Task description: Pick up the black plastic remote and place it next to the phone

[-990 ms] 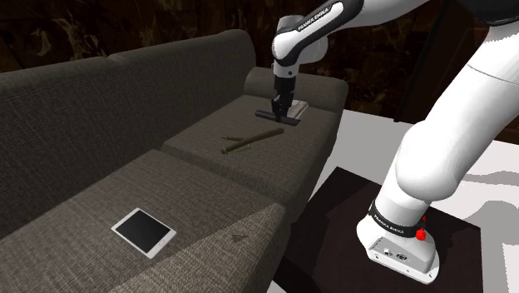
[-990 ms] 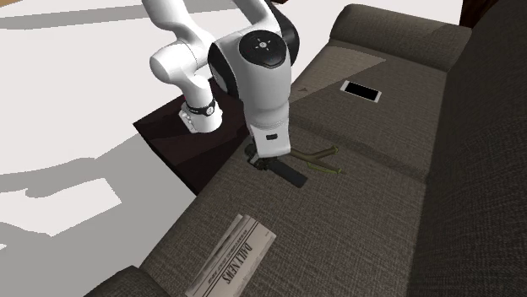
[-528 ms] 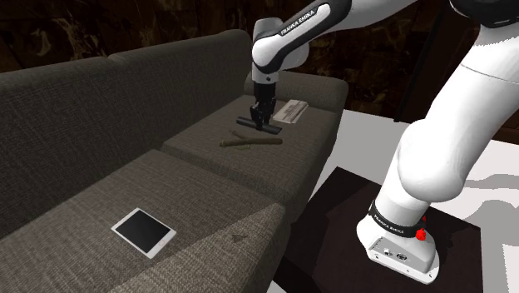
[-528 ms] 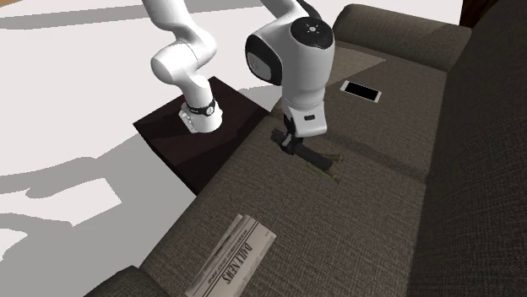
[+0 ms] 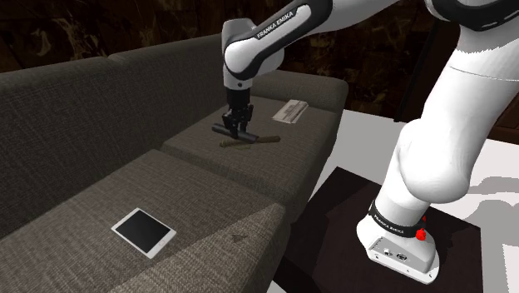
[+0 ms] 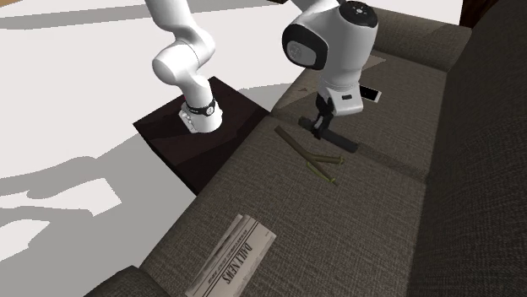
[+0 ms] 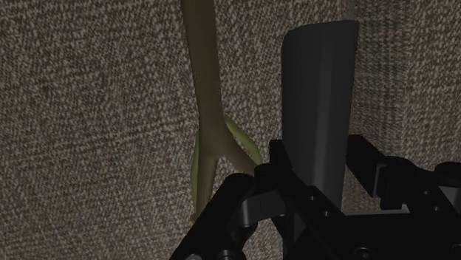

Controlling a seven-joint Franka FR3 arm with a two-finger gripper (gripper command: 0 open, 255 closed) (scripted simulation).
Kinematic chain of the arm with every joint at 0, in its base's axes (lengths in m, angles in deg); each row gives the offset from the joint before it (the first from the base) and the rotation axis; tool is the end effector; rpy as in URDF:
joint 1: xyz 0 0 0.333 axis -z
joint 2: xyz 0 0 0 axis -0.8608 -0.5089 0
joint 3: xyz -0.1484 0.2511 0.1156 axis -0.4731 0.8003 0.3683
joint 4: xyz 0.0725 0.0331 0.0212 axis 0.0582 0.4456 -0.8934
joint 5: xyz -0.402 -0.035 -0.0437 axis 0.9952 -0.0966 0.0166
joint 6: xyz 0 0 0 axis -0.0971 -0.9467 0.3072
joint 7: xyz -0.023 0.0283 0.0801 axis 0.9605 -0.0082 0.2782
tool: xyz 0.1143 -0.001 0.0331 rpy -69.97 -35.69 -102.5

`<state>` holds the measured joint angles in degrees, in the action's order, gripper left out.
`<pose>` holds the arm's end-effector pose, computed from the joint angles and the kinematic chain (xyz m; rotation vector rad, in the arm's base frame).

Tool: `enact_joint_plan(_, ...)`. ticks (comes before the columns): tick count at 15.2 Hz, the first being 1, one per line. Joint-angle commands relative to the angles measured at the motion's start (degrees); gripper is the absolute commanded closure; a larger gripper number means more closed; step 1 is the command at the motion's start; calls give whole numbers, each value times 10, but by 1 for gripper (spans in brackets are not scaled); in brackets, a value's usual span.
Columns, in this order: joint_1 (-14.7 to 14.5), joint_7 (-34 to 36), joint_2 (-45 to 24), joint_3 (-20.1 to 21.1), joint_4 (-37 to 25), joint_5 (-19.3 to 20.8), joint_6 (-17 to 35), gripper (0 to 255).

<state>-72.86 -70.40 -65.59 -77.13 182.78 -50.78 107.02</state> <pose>0.5250 0.0998 0.3860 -3.0554 -0.1732 0.0065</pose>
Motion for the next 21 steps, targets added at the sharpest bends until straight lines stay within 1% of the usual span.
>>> enact_joint_plan(1, -12, 24, -22, 12, -26, -2, -2, 255)
enact_joint_plan(7, -48, 97, -89, 47, -111, 2, -14, 255)
enact_joint_plan(12, -79, 155, -155, 68, -201, 12, -33, 255)
enact_joint_plan(17, -112, 209, -233, 83, -313, 25, -64, 255)
enact_joint_plan(21, -141, 248, -307, 90, -425, 37, -100, 255)
